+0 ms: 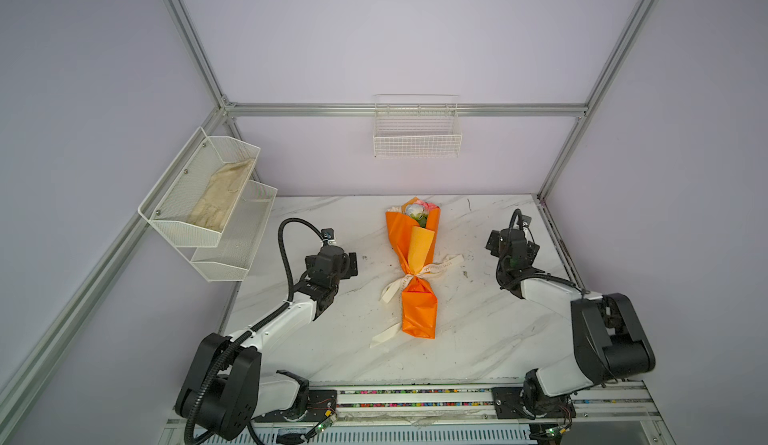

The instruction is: Tie the bouquet of fake flowers

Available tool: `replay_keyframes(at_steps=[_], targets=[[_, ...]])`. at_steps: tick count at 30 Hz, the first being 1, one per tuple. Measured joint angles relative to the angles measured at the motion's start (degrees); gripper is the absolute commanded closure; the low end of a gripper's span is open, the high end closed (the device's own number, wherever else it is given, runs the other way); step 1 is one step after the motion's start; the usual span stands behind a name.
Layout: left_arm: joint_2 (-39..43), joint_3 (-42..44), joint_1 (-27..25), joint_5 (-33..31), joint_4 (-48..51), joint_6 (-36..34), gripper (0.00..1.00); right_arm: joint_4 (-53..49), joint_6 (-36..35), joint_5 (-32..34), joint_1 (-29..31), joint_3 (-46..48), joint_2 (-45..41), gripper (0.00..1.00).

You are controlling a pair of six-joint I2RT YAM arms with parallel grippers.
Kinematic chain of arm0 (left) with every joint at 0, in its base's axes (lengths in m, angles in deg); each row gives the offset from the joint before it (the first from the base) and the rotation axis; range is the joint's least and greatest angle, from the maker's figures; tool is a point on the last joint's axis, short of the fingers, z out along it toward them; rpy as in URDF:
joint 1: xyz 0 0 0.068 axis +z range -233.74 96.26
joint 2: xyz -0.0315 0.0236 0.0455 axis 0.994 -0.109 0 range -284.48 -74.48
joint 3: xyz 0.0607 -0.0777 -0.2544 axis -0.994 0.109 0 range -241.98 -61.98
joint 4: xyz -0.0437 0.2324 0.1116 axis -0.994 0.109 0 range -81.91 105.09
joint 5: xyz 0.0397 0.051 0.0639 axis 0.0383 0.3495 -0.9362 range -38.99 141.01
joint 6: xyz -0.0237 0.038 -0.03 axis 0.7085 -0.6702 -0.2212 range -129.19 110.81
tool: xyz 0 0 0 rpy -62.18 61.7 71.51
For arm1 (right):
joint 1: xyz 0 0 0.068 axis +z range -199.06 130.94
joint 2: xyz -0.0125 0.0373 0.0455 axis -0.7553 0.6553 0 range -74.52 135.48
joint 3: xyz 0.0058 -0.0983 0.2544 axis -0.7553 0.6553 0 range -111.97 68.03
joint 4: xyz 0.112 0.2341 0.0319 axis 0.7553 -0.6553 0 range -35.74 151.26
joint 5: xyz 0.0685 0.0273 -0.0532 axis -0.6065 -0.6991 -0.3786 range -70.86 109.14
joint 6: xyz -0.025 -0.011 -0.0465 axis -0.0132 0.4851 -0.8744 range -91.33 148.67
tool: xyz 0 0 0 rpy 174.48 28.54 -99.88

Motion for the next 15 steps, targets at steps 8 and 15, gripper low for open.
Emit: replay_keyframes(at_steps=[8,15], targets=[[-5.6,7.7,8.8,-1.1,-21.7,-9.7,0.00,17.5,-12.0,-12.8,-2.7,4.3,5.7,0.03],[-12.4,15.1,12.0,6.1,-37.9,-15.3,0.00,30.2,-15.7,-23.6,-4.8,16.2,0.2,0.03]])
